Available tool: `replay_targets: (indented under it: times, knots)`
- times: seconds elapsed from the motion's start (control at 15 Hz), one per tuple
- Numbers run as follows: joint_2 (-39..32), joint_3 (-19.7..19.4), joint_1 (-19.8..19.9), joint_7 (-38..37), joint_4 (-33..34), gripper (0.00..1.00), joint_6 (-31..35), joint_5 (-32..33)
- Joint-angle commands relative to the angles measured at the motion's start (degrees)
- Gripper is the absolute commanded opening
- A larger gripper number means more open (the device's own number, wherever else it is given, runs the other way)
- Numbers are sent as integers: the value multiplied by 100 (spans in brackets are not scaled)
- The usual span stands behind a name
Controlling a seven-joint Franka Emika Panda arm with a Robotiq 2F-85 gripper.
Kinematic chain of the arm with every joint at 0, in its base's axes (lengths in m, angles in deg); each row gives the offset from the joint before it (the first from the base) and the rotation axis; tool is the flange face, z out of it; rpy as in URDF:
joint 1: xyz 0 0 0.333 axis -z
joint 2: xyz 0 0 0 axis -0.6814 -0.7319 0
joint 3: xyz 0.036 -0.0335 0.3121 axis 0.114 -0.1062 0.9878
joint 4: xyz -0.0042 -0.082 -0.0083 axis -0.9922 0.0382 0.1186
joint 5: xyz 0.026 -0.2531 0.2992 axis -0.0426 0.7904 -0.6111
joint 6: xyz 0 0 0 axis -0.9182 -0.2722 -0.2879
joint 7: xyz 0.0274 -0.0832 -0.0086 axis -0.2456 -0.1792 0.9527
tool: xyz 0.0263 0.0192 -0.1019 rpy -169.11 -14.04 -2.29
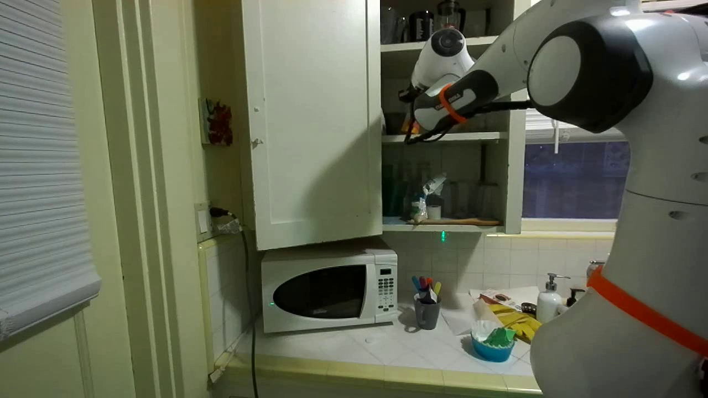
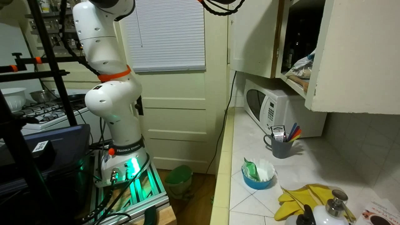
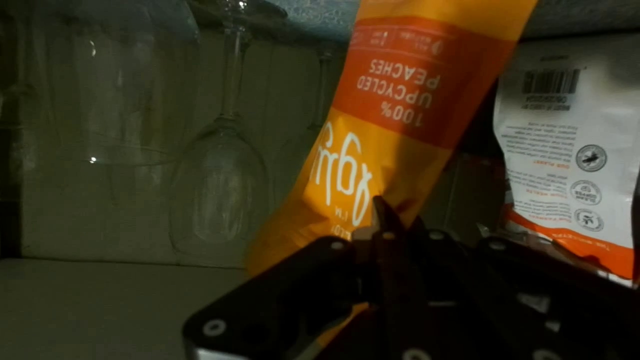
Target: Move the orange packet to the bottom shelf
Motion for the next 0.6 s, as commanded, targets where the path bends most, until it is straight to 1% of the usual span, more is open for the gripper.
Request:
replay_targets:
  times: [0.0, 0.07, 0.2, 0.27, 0.33, 0.47, 0.53]
  knots:
    - [326, -208, -168, 451, -372, 1, 275, -529]
    - [410, -282, -231, 603, -434, 1, 359, -710]
    - [608, -530, -592, 1195, -696, 1, 390, -1432]
    - [743, -699, -853, 1556, -867, 1, 300, -1863]
    - [872, -1094, -1360, 1838, -995, 1, 168, -2144]
    - [1241, -1374, -1800, 2484, -1358, 1, -27, -2826]
    - [1422, -1590, -2088, 2730, -1499, 1, -161, -3073]
